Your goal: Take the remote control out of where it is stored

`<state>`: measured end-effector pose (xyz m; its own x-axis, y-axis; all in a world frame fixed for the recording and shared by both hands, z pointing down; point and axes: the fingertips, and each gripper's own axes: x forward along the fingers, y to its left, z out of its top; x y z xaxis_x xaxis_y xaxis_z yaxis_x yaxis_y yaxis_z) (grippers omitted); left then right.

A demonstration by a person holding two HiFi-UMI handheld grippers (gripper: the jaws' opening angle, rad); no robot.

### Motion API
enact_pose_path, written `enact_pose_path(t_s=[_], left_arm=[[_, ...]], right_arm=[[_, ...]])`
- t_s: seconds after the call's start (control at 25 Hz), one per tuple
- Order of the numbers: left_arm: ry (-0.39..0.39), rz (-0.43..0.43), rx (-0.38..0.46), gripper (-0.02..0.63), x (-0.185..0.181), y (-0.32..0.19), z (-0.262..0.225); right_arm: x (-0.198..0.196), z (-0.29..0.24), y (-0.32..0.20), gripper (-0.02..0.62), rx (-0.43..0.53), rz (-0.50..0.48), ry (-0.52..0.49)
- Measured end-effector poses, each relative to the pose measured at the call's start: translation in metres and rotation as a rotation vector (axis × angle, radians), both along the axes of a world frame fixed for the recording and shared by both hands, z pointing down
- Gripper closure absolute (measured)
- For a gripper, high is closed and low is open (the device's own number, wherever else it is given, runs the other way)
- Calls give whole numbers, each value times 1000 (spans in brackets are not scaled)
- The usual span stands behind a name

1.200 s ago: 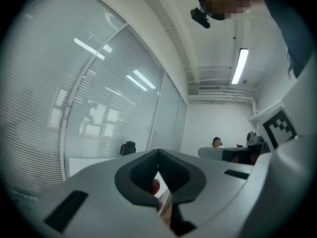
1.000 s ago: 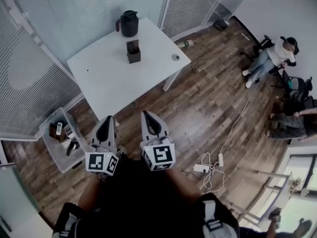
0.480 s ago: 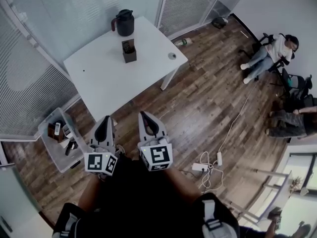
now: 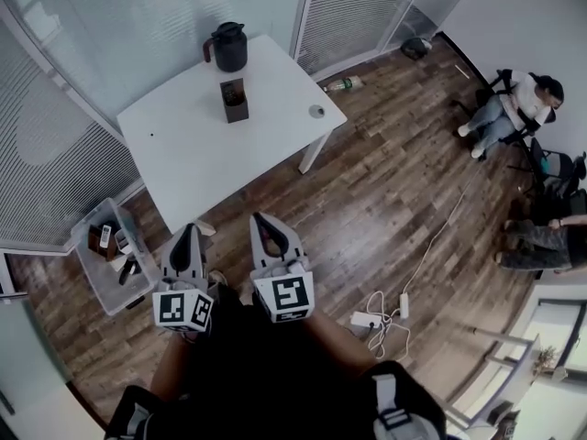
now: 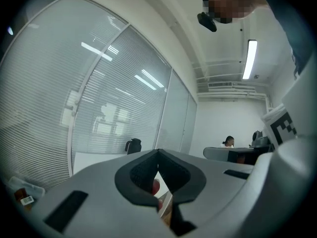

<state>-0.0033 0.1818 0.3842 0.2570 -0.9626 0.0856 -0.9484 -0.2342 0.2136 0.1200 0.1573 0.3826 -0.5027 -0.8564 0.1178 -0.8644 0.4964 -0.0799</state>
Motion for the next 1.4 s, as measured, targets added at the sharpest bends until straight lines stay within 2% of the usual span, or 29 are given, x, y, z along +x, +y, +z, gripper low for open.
enact_pose_path(t_s=[0.16,0.36,0.72,0.96,1.2,1.4], left_arm=[[-9,-5,-2,600,5,-2,-5],[-12,6,1,600,-4,-20,-8],[5,84,41,600,-34,-102,-11],[10,129,68,600,-67,-150,-21],[29,157,36,600,-88,-177,-10],[42,158,2,600,-90,-196,-3]], right_arm=[[5,0,-11,598,-1,-4,-14],[-6,4,-26,598,-21,2,-18],[-45,5,-91,598,-1,31,0],[-69,2,-137,598,3,94,-9],[-91,11,-164,598,-16,128,10],[-91,21,-186,598,-52,133,22]])
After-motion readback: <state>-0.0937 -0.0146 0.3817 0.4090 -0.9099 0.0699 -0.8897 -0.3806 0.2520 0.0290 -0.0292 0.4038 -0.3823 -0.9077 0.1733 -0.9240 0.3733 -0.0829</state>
